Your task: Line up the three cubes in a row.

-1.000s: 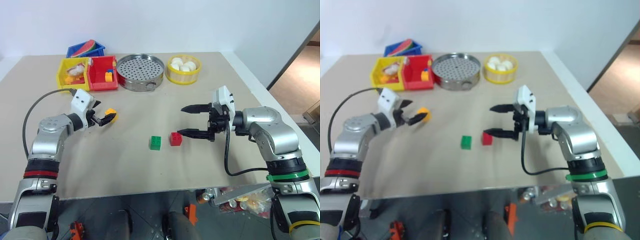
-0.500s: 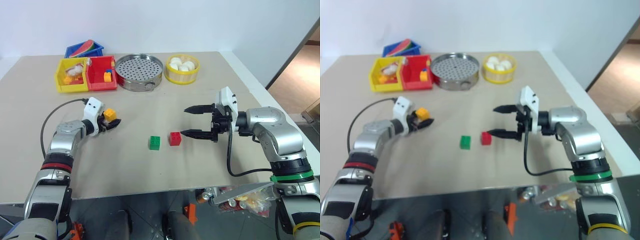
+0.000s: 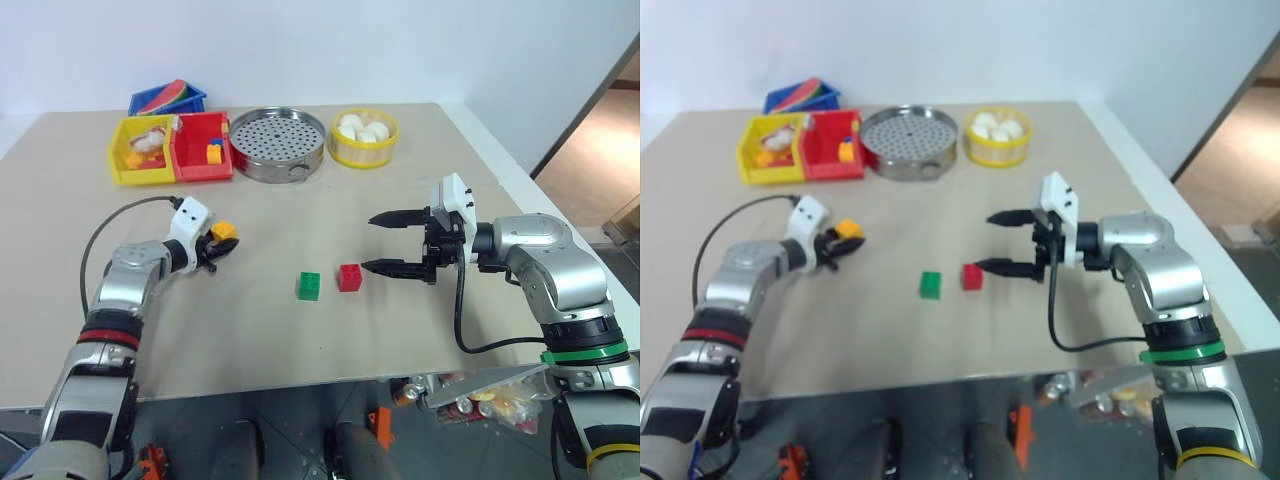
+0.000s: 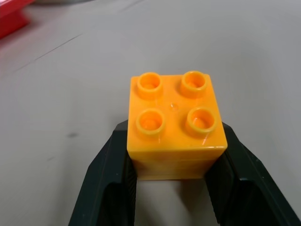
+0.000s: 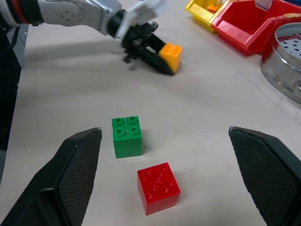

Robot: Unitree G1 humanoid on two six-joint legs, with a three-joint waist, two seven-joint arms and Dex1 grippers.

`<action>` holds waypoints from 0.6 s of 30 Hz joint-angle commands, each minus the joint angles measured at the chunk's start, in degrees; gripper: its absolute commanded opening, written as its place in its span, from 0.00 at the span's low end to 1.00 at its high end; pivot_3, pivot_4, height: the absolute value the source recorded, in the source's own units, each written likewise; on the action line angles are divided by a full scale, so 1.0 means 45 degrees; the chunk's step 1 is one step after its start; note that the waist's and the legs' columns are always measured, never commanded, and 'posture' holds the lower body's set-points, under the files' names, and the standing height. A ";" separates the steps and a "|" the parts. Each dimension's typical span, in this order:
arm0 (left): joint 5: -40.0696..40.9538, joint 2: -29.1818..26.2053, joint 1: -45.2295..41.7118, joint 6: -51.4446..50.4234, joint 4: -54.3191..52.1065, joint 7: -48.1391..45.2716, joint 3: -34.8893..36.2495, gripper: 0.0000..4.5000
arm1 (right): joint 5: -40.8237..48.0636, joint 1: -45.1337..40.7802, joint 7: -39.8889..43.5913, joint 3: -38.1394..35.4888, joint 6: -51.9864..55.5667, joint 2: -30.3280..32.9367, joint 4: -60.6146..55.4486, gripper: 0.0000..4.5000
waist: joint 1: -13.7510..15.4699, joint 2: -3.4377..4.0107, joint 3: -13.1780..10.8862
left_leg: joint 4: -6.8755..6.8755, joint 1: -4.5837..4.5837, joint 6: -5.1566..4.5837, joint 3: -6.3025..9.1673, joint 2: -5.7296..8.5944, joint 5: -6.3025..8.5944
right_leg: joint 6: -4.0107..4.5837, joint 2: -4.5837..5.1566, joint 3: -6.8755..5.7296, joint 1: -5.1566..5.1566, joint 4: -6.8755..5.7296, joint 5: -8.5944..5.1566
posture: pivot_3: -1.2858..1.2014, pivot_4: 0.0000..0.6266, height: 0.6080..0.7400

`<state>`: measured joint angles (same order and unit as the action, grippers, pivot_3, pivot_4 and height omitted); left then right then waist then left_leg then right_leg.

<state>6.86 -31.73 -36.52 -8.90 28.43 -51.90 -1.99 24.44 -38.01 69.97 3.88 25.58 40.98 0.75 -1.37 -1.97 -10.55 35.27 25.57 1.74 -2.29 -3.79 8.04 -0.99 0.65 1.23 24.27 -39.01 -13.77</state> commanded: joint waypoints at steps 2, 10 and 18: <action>0.1600 -0.0763 0.1262 0.0055 -0.3437 -0.3174 -0.0336 0.30 | 0.0119 -0.0074 0.0174 -0.0256 -0.0121 0.0175 -0.0408 1.00 | 0.0022 0.0001 0.0000 | -0.0005 0.0000 0.0005 -0.0002 -0.0001 0.0004 | 0.0015 0.0004 0.0000 0.0002 -0.0001 -0.0009 | 0.52 0.24 1.00; 0.1550 -0.1059 0.1487 0.0482 -0.3573 -0.5176 -0.1305 0.30 | 0.0039 -0.0110 0.0296 -0.0207 -0.0126 0.0197 -0.0381 1.00 | 0.0035 0.0001 0.0000 | 0.0020 -0.0002 -0.0004 0.0000 -0.0002 -0.0003 | 0.0050 0.0007 -0.0006 -0.0005 -0.0001 -0.0018 | 0.52 0.24 1.00; 0.1255 -0.0897 0.1099 0.0824 -0.2770 -0.5578 -0.1785 0.30 | 0.0004 -0.0024 0.0280 -0.0241 -0.0008 0.0343 -0.0554 1.00 | 0.0035 0.0001 0.0000 | 0.0023 0.0000 -0.0006 -0.0003 -0.0002 -0.0003 | 0.0022 0.0005 -0.0003 -0.0003 -0.0001 -0.0005 | 0.52 0.24 1.00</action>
<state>12.83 -35.56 -30.09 -6.48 15.37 -76.77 -10.39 24.37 -37.99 71.12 3.90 25.71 41.35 0.69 -1.21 -1.96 -10.55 35.36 25.56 1.71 -2.30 -3.80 8.03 -0.92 0.66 1.21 24.26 -39.02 -13.79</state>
